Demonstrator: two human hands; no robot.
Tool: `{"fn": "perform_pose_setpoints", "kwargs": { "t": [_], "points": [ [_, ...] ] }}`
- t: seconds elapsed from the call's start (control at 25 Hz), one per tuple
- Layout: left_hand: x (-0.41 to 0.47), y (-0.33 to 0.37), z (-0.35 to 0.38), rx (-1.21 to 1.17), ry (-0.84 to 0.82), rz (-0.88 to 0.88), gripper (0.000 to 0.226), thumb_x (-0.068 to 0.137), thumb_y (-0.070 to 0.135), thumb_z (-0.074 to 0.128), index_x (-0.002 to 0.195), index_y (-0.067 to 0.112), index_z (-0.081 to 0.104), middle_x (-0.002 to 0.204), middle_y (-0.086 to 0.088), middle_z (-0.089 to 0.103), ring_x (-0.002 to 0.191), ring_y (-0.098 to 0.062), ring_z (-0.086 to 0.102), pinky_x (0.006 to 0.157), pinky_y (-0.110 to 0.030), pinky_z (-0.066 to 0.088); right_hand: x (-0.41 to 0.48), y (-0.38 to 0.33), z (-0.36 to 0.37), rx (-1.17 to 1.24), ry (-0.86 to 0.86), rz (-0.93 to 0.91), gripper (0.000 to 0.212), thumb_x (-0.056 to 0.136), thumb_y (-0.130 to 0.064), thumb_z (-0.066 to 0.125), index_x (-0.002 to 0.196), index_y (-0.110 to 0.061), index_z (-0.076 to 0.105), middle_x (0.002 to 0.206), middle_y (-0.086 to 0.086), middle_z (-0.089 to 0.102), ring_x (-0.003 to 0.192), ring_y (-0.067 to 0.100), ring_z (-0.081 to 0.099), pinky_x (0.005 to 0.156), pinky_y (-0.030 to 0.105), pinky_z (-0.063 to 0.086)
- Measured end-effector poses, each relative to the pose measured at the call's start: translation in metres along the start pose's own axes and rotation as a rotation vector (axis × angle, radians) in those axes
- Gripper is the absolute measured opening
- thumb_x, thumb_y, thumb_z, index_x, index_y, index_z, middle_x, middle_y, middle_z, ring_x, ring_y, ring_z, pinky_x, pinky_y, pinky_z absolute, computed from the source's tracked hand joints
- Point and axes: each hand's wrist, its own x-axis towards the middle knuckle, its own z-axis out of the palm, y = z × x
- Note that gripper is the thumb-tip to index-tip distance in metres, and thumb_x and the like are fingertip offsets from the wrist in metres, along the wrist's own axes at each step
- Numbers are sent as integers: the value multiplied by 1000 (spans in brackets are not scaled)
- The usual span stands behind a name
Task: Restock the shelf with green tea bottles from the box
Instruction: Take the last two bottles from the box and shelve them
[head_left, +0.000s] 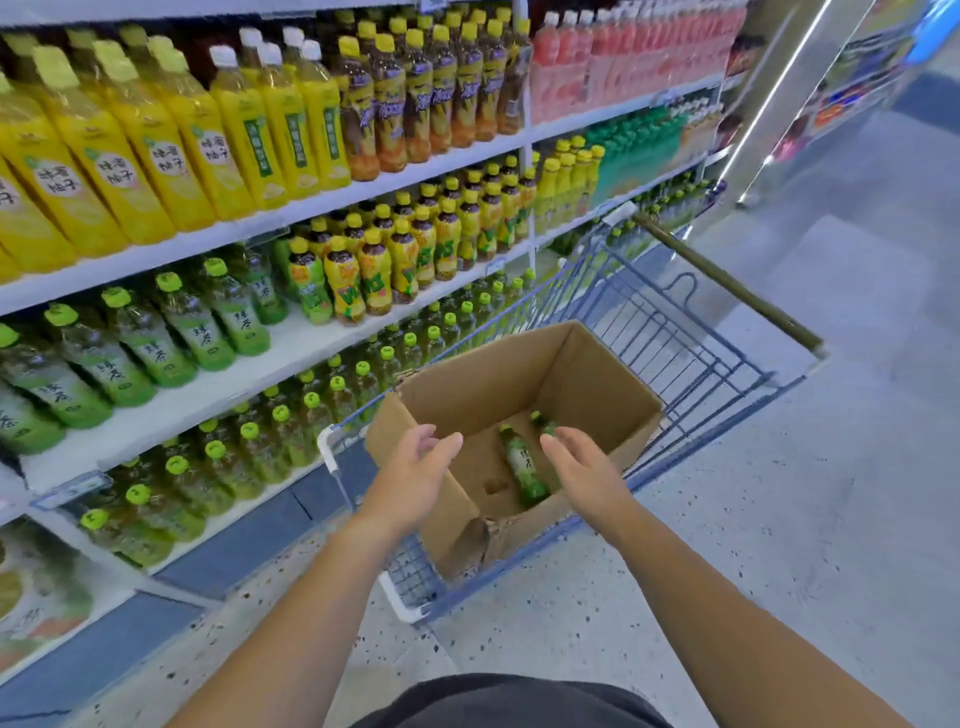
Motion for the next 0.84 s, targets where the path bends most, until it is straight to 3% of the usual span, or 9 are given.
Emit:
{"fn": "perform_pose_setpoints", "kwargs": {
  "t": [0.16,0.4,0.56,0.84],
  "points": [
    [-2,6,69,-22,-5,-6,64,98,56,55,151,23,40,134,11,50,118,-9,46,90,-29,38,6,30,-66,-70,-30,-7,67,96,-65,46,151,-27,41,139,-6,54,118,13,50,96,32,38],
    [17,5,114,32,20,-48,70,94,62,55,150,23,42,134,8,53,114,-10,51,93,-30,38,35,54,-112,-119,-61,66,65,97,-64,45,151,-28,40,139,-6,52,112,12,47,98,35,41],
    [57,-3,139,69,3,-111,91,75,79,48,149,27,42,128,15,51,113,-7,50,91,-30,37,77,63,-127,-185,-88,130,63,99,-61,45,152,-28,39,145,-3,51,113,11,46,100,35,39],
    [155,-25,164,113,-46,-251,79,89,70,52,153,25,36,147,5,51,118,-10,51,94,-31,39,180,68,-140,-360,-212,170,67,98,-64,43,154,-28,35,149,-2,49,121,14,48,96,31,35]
  ]
}}
